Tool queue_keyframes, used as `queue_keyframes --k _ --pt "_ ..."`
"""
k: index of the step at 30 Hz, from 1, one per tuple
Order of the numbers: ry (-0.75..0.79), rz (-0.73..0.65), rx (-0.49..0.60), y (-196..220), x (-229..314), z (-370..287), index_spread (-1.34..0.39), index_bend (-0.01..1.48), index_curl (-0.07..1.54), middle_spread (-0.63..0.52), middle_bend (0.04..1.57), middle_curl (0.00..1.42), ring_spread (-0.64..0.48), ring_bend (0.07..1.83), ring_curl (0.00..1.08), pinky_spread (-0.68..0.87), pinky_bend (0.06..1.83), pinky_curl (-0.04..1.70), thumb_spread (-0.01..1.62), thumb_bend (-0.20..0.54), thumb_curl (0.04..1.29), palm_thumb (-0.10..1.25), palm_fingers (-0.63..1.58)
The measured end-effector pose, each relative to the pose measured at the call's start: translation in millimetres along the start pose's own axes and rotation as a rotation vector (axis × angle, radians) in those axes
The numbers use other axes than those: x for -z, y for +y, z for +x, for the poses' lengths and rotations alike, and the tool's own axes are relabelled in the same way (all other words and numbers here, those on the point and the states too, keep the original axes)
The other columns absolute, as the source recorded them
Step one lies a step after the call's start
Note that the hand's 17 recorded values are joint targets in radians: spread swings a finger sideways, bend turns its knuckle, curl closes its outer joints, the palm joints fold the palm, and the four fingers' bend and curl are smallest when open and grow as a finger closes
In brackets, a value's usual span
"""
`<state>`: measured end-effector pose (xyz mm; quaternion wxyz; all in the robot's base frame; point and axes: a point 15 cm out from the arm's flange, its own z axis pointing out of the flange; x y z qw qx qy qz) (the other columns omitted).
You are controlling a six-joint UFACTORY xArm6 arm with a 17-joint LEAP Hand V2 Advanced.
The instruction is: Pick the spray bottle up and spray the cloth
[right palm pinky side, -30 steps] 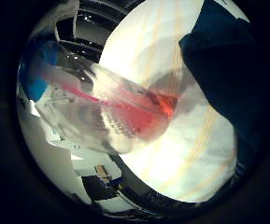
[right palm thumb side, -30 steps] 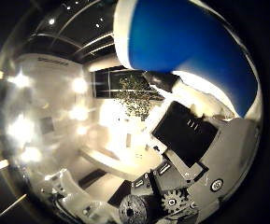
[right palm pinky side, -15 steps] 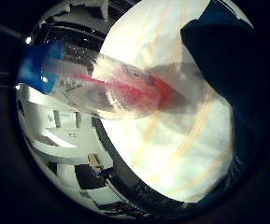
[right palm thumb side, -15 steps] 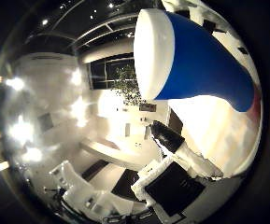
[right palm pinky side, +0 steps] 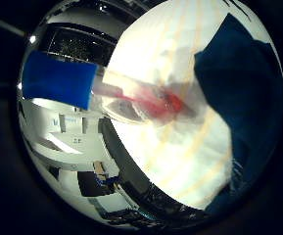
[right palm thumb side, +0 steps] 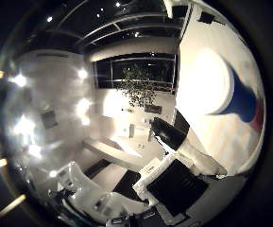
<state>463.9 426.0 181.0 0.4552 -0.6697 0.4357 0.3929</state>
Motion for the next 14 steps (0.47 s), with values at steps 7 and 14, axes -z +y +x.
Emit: queue_keyframes --k 7,14 --pt "0.003 0.054 -0.014 5 51 -12 -0.29 0.19 0.39 -0.02 0.42 0.37 0.02 0.70 0.32 0.43 0.50 0.49 1.06 -0.023 0.43 0.68 0.30" --pt "0.037 0.102 -0.009 21 115 -21 -0.28 0.19 0.39 -0.03 0.41 0.38 0.01 0.69 0.31 0.42 0.48 0.44 1.06 -0.023 0.43 0.68 0.35"
